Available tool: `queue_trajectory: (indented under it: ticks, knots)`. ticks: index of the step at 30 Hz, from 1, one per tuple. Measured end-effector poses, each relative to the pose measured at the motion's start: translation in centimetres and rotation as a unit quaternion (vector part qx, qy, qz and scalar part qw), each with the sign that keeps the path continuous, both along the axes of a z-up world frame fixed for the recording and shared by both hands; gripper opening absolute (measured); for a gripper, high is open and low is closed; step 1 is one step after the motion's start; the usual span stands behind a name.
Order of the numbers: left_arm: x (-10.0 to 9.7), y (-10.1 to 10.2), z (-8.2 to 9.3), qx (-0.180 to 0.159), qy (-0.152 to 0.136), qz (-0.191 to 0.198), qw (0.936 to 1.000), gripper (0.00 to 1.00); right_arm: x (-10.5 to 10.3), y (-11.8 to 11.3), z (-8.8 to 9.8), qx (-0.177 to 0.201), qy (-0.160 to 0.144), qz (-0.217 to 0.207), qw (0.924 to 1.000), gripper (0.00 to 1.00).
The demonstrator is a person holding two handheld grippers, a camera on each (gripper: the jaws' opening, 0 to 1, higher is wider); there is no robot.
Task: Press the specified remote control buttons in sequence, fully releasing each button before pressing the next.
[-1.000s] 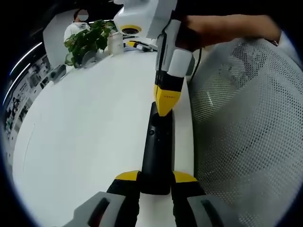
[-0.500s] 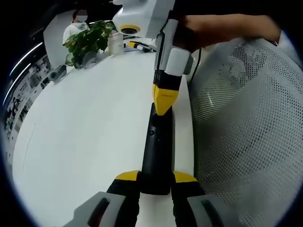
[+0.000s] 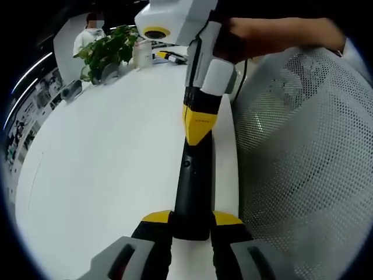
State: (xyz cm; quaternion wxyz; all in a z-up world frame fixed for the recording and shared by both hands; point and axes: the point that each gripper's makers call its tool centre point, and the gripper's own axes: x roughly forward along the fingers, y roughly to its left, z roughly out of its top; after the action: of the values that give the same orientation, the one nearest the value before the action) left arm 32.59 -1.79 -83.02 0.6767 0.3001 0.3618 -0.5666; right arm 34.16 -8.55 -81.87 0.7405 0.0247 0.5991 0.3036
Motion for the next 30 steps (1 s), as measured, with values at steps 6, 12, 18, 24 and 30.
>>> queue_trajectory:
  ticks: [6,12,18,24,30]
  knots:
    - [-0.01,0.02,0.01,0.000,0.000,0.000,1.0000,0.25,-0.04,0.42,0.01,0.001,-0.008,0.011,0.9999,0.00]
    - [-0.02,0.02,0.02,0.001,0.000,0.000,1.0000,0.25,0.00,0.41,-0.37,-0.005,-0.011,0.013,0.9998,0.00]
    - [0.02,-0.01,0.01,0.002,0.000,0.001,1.0000,0.25,0.18,0.28,-0.42,-0.003,-0.015,0.009,0.9998,0.00]
    - [0.05,-0.04,-0.01,0.003,0.000,0.001,1.0000,0.25,0.22,0.28,-0.52,-0.002,-0.021,0.004,0.9998,0.00]
    - [0.04,-0.07,0.00,0.003,0.000,0.001,1.0000,0.25,0.53,0.28,-0.70,-0.019,0.014,-0.009,0.9997,0.00]
